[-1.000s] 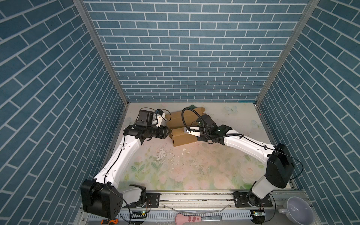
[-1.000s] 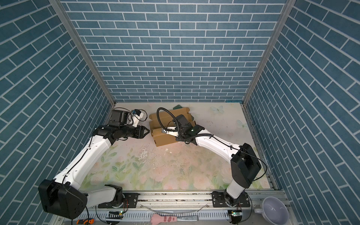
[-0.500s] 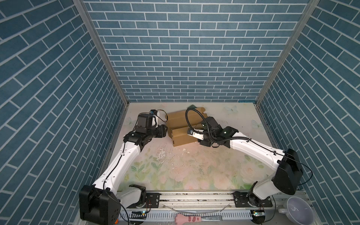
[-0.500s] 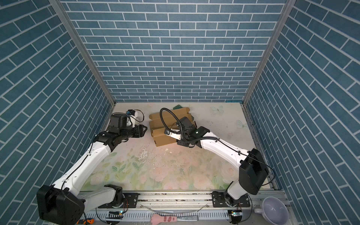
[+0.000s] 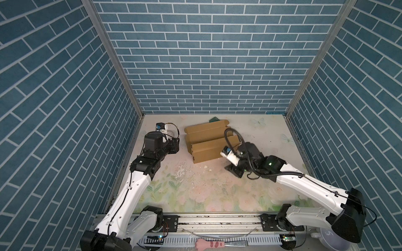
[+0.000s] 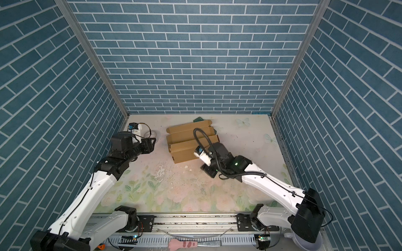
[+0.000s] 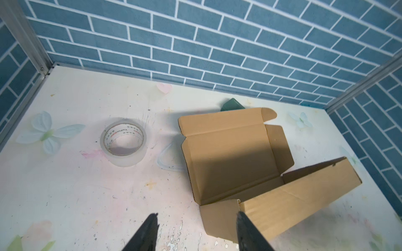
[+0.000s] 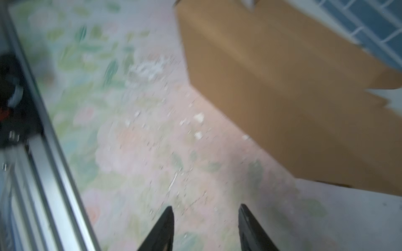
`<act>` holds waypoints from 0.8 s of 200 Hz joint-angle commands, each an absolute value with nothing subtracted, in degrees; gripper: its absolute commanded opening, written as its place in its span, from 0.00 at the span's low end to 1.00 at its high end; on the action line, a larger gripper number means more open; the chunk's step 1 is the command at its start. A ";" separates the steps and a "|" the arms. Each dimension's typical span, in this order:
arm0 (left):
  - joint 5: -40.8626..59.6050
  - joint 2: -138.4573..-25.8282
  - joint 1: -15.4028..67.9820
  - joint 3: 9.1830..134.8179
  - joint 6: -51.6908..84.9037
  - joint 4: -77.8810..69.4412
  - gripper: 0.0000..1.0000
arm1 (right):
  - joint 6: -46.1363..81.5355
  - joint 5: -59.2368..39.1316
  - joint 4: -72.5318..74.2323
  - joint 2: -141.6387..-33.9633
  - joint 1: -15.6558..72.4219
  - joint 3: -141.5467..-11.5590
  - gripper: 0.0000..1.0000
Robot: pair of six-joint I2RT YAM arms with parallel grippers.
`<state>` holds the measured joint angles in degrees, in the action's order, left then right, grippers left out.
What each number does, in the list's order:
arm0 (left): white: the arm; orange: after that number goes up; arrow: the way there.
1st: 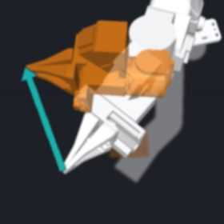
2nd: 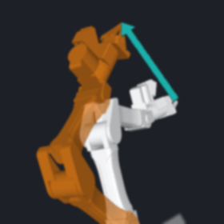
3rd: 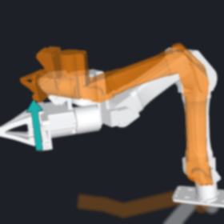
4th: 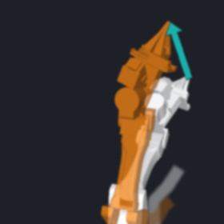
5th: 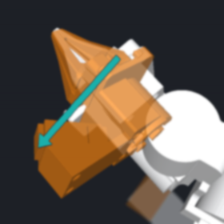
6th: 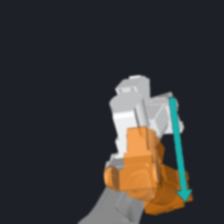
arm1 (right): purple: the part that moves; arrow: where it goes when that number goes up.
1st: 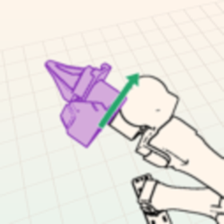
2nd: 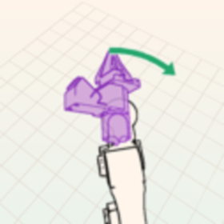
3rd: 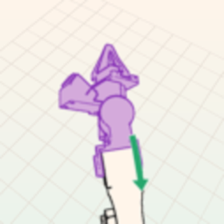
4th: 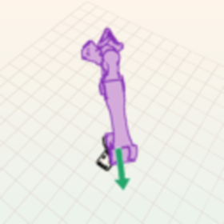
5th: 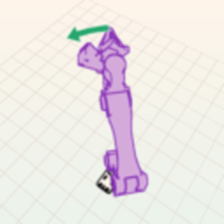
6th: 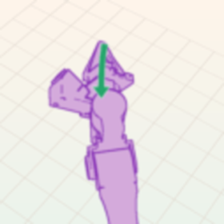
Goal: Fold the paper box
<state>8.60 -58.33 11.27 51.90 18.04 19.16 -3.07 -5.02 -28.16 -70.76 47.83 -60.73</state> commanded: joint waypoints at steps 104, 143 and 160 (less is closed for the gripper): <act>12.64 -85.92 27.33 63.94 22.86 13.44 0.58 | 21.68 -9.90 -38.93 -103.40 34.40 -92.17 0.35; 5.93 -72.15 37.32 49.23 23.94 14.26 0.59 | 24.69 -7.73 -32.44 -85.34 41.68 -64.39 0.32; 3.13 -65.07 39.69 42.23 28.21 14.13 0.59 | 26.73 -5.63 -28.88 -77.67 45.20 -54.88 0.35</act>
